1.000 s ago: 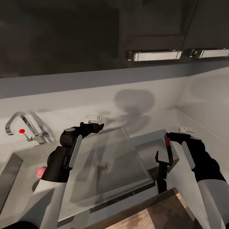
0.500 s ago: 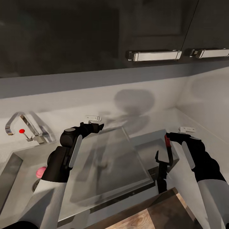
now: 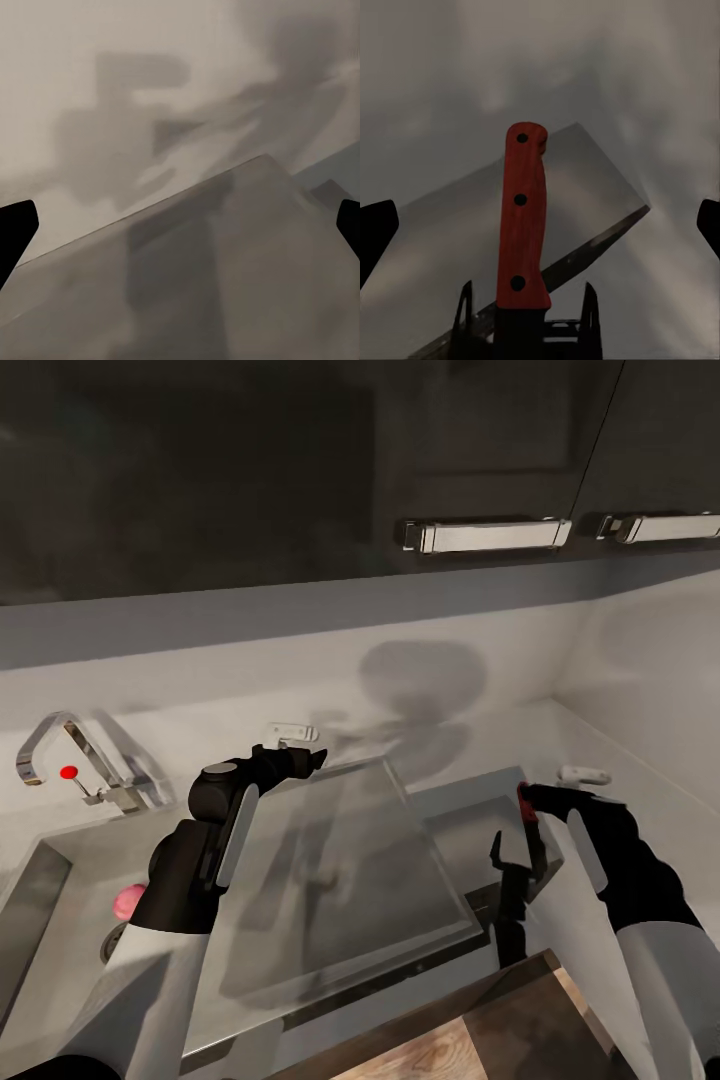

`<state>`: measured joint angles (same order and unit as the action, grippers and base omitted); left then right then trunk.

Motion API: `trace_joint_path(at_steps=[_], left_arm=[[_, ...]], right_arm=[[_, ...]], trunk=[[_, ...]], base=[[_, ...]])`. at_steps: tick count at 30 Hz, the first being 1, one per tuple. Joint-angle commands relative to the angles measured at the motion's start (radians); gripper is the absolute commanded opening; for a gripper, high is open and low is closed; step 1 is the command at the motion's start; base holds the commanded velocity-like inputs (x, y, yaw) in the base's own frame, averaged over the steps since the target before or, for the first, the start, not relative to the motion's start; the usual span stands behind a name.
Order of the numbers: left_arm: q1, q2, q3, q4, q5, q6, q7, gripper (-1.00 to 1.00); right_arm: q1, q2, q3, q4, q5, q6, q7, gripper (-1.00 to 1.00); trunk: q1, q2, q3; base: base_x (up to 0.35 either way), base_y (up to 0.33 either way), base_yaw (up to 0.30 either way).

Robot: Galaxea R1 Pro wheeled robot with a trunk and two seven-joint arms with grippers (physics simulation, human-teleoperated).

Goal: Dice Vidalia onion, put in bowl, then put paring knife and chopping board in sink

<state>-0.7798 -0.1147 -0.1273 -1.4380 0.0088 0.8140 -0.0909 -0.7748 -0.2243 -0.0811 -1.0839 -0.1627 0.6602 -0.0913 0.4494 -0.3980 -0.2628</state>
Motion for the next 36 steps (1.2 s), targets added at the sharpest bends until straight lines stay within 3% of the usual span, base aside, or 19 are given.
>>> trace_joint_path(at_steps=[1, 10, 36], left_arm=[[-0.001, 0.000, 0.001, -0.001, 0.000, 0.005, -0.003, 1.00], [-0.001, 0.000, 0.001, -0.001, 0.000, 0.005, -0.003, 1.00], [-0.001, 0.000, 0.001, -0.001, 0.000, 0.005, -0.003, 1.00]], right_arm=[[-0.002, 0.000, 0.001, 0.001, -0.011, 0.004, -0.009, 1.00], [-0.006, 0.038, 0.011, 0.008, -0.011, 0.004, -0.006, 1.00], [-0.006, 0.043, 0.014, -0.003, -0.011, 0.001, 0.002, 1.00]], trunk=[[0.001, -0.002, -0.002], [0.001, -0.002, -0.002], [0.001, -0.002, -0.002]], base=[[0.000, 0.000, 0.000], [0.000, 0.000, 0.000], [0.027, 0.000, 0.000]])
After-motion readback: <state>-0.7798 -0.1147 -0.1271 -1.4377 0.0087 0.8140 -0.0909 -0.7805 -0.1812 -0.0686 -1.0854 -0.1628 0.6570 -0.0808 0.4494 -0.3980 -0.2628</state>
